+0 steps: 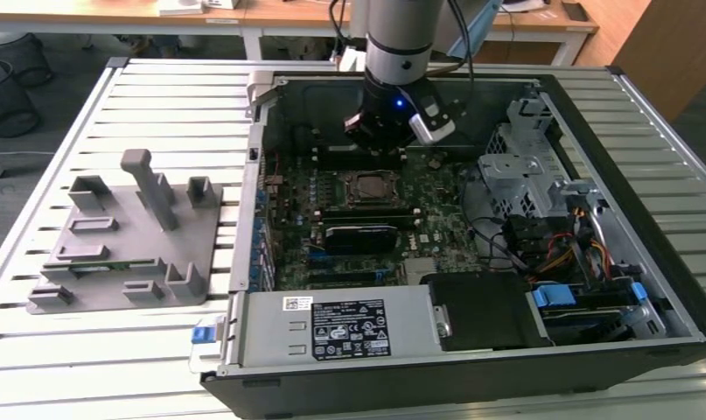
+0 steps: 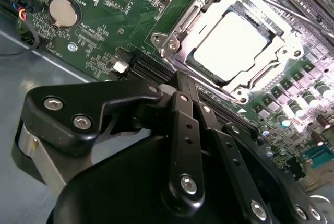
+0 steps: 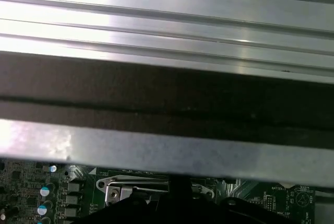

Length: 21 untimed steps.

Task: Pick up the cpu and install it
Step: 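Install the first cpu locking lever, then install the second cpu locking lever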

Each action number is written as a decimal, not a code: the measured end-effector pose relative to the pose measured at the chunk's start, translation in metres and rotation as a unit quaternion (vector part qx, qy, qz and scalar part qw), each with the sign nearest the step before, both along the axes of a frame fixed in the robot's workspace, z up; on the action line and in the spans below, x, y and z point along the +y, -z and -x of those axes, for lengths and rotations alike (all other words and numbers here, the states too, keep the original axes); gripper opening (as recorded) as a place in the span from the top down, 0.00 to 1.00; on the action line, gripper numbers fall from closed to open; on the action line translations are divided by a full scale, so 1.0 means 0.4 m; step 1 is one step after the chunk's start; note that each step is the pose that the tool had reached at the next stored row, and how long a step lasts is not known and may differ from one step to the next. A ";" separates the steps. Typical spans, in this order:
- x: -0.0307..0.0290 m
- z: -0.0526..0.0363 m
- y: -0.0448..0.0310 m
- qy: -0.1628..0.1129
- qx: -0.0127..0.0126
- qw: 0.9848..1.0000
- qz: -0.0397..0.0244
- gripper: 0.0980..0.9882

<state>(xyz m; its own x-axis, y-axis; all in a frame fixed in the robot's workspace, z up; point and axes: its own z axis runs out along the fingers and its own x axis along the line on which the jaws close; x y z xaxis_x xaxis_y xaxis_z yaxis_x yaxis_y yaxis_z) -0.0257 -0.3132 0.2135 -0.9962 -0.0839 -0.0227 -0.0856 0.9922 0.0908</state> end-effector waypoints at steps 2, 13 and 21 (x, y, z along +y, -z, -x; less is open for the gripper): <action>-0.002 0.000 0.000 0.000 0.000 1.000 0.000 0.99; -0.015 0.000 0.000 0.000 0.000 1.000 0.000 0.99; -0.029 -0.001 0.000 0.000 0.000 1.000 0.000 0.99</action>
<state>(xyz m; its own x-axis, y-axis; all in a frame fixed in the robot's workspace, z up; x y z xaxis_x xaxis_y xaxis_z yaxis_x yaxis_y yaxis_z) -0.0254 -0.3247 0.2134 -0.9962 -0.0839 -0.0226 -0.0857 0.9922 0.0908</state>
